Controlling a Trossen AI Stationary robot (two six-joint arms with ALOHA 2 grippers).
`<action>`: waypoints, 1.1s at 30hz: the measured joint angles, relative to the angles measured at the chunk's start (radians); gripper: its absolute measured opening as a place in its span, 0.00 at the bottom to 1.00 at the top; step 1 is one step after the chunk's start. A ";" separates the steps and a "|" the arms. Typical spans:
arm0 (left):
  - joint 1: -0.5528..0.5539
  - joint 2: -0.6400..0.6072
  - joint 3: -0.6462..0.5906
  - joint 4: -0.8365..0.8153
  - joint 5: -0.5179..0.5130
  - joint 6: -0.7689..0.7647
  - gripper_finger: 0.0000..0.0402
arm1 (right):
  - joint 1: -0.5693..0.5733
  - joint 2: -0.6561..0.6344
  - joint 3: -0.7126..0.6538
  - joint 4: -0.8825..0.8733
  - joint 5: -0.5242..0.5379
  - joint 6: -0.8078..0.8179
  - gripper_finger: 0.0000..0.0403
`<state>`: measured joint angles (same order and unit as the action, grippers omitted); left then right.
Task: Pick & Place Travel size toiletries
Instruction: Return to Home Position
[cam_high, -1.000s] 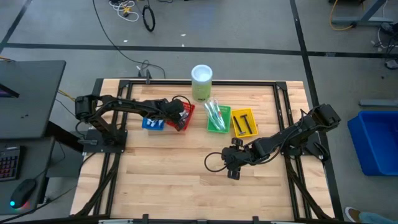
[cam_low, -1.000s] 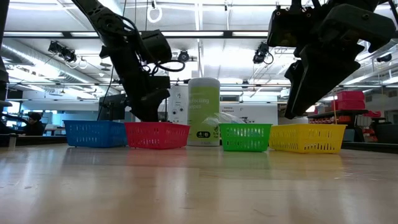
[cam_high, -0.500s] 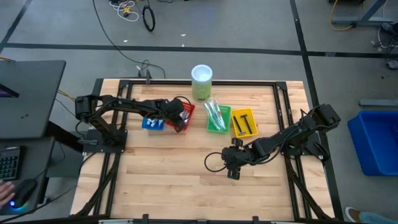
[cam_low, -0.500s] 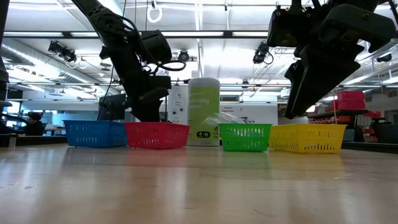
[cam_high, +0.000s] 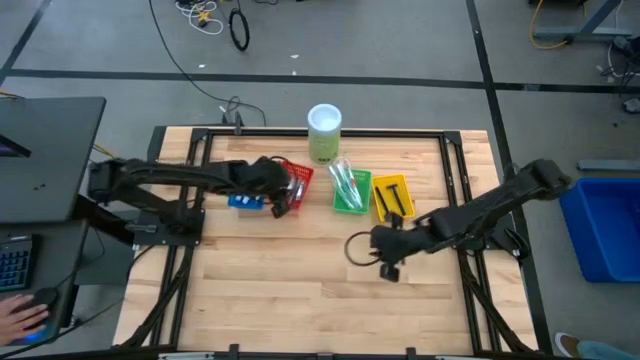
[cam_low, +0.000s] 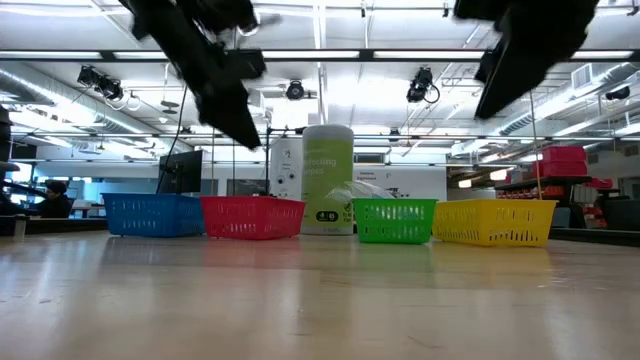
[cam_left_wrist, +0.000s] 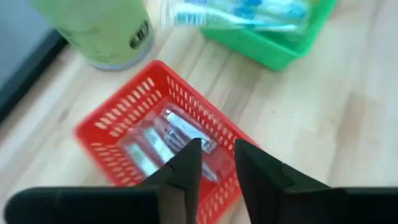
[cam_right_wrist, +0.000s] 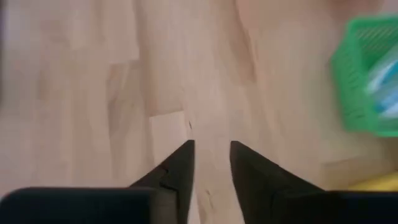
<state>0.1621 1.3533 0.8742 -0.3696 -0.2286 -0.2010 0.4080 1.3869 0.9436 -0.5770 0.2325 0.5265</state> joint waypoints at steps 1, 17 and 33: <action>-0.014 -0.042 0.000 -0.031 -0.009 0.007 0.24 | 0.000 -0.042 0.000 -0.021 0.001 -0.018 0.24; -0.229 -0.832 -0.226 -0.132 -0.157 0.038 0.03 | 0.008 -0.648 -0.153 -0.058 -0.160 -0.491 0.04; -0.231 -1.353 -0.666 0.158 0.053 0.214 0.03 | 0.004 -1.220 -0.589 0.297 -0.076 -0.588 0.05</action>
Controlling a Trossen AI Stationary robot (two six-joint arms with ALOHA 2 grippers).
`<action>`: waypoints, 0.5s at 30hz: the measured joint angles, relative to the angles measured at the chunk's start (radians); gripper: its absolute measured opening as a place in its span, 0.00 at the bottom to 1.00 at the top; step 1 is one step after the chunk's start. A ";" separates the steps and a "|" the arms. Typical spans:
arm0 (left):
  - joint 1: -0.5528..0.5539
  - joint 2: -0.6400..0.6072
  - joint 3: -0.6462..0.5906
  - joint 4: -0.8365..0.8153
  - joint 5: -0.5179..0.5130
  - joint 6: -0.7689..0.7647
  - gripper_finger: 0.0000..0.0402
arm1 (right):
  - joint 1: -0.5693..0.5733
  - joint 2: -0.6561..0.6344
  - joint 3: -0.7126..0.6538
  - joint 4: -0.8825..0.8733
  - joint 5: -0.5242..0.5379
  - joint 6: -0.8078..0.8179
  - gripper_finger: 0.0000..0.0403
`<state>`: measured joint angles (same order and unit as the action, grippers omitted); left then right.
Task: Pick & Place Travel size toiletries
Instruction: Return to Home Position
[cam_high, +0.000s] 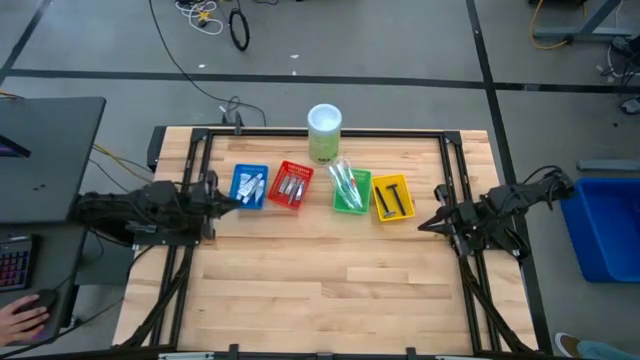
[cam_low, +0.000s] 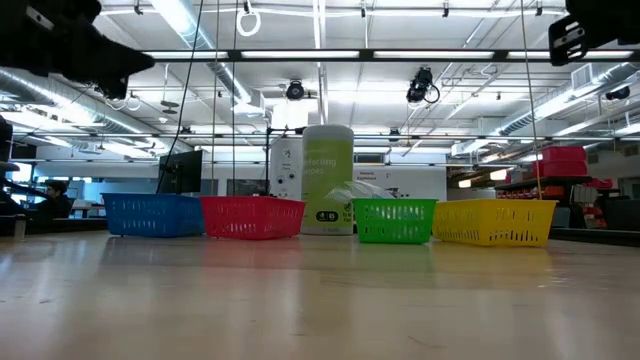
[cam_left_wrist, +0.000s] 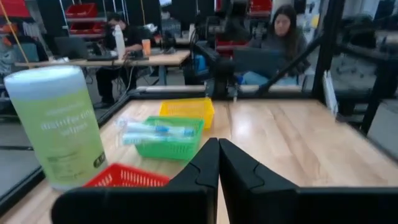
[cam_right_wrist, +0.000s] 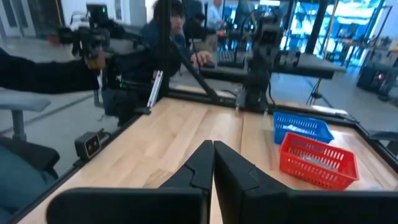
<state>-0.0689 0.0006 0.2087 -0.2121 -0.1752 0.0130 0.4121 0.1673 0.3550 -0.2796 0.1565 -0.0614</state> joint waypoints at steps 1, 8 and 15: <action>0.000 0.002 -0.008 -0.009 0.003 0.012 0.04 | 0.000 -0.025 -0.017 0.005 0.000 -0.004 0.05; 0.001 0.007 -0.118 0.188 0.031 0.029 0.02 | 0.000 -0.168 -0.121 0.023 0.000 -0.007 0.05; 0.001 0.005 -0.199 0.321 0.088 0.017 0.03 | 0.000 -0.166 -0.140 0.011 -0.001 -0.007 0.05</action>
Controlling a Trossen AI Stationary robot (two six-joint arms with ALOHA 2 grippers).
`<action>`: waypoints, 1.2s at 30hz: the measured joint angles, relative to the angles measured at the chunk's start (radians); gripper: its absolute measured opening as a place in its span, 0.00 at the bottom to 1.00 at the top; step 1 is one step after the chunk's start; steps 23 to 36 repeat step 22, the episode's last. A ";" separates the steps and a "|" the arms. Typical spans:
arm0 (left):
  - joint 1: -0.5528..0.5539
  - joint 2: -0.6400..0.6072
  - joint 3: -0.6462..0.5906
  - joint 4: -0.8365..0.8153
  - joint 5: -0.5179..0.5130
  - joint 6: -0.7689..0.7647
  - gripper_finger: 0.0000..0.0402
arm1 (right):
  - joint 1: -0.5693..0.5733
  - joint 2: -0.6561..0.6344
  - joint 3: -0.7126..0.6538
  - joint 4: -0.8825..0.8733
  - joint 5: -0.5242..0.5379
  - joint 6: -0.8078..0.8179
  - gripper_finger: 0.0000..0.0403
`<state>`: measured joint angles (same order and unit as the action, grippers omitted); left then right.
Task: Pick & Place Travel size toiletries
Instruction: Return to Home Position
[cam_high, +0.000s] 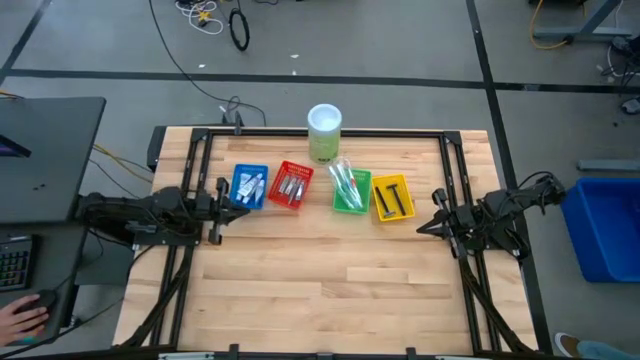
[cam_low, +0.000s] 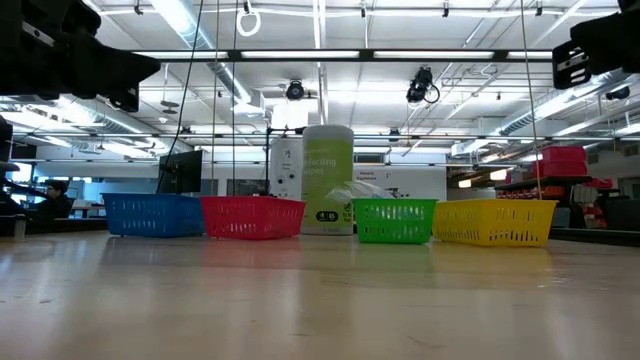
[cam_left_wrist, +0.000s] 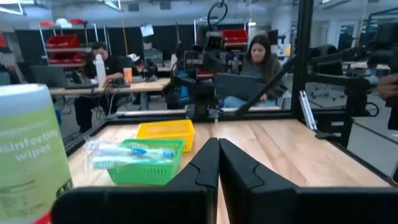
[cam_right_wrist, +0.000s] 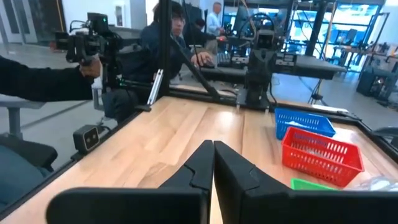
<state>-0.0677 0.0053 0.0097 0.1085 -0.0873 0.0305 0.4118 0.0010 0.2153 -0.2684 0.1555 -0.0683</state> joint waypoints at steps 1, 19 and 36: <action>0.000 0.001 0.000 -0.003 0.003 -0.006 0.04 | 0.000 0.000 0.000 0.001 0.000 0.002 0.05; 0.000 0.001 0.000 -0.004 0.002 -0.118 0.05 | 0.000 0.005 -0.205 0.302 -0.009 0.001 0.05; 0.000 0.001 0.000 -0.004 0.002 -0.128 0.06 | 0.000 0.005 -0.206 0.303 -0.009 -0.002 0.05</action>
